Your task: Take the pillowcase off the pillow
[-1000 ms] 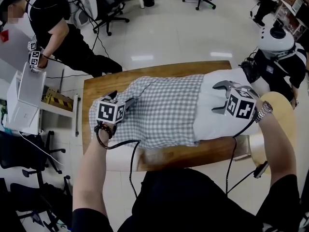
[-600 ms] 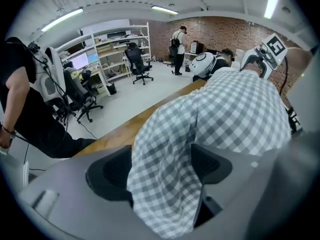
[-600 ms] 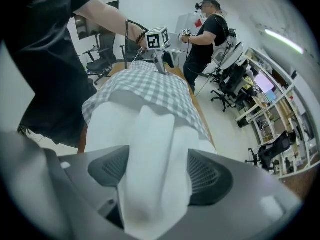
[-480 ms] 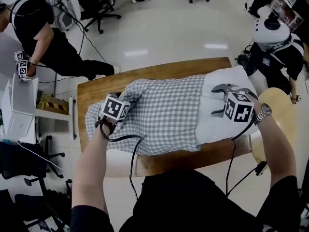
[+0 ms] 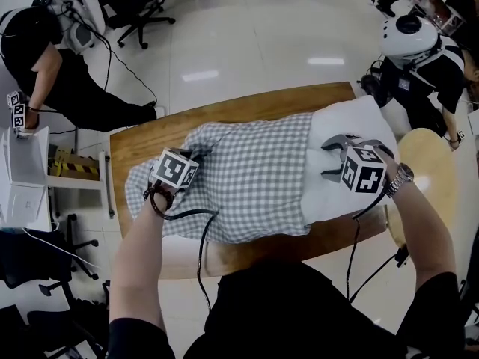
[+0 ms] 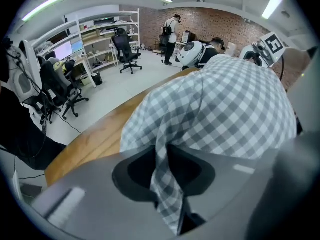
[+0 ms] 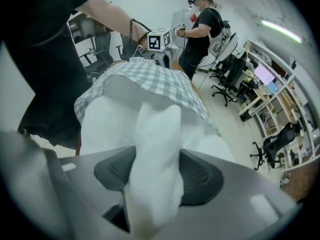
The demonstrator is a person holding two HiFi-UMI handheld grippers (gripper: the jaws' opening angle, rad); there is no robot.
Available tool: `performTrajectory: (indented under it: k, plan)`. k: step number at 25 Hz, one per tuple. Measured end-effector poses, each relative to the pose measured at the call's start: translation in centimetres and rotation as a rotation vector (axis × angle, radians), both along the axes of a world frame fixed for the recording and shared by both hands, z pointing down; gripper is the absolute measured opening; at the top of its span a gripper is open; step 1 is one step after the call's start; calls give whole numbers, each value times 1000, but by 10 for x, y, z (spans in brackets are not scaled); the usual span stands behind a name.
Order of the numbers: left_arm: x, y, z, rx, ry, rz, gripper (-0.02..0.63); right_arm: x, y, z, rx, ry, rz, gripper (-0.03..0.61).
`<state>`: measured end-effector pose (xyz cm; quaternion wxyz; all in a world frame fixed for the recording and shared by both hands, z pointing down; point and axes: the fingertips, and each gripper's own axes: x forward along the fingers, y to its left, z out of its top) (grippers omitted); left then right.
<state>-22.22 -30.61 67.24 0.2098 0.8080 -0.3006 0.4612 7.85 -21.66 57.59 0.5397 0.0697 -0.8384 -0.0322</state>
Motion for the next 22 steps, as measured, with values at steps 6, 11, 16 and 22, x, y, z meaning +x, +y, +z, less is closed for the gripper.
performTrajectory:
  k: [6, 11, 16, 22]
  plan:
    - [-8, -5, 1, 44, -60, -8, 8, 2, -1, 2, 68, 0, 15, 68]
    - [-28, -6, -15, 70, -49, -110, 6, 10, 5, 3, 76, 15, 37, 29]
    - [-45, 2, -18, 70, -48, -181, 6, 18, 12, 3, 82, 17, 57, 21]
    - [-60, 7, -24, 75, -34, -260, 6, 32, 14, -8, 111, 7, 99, 15]
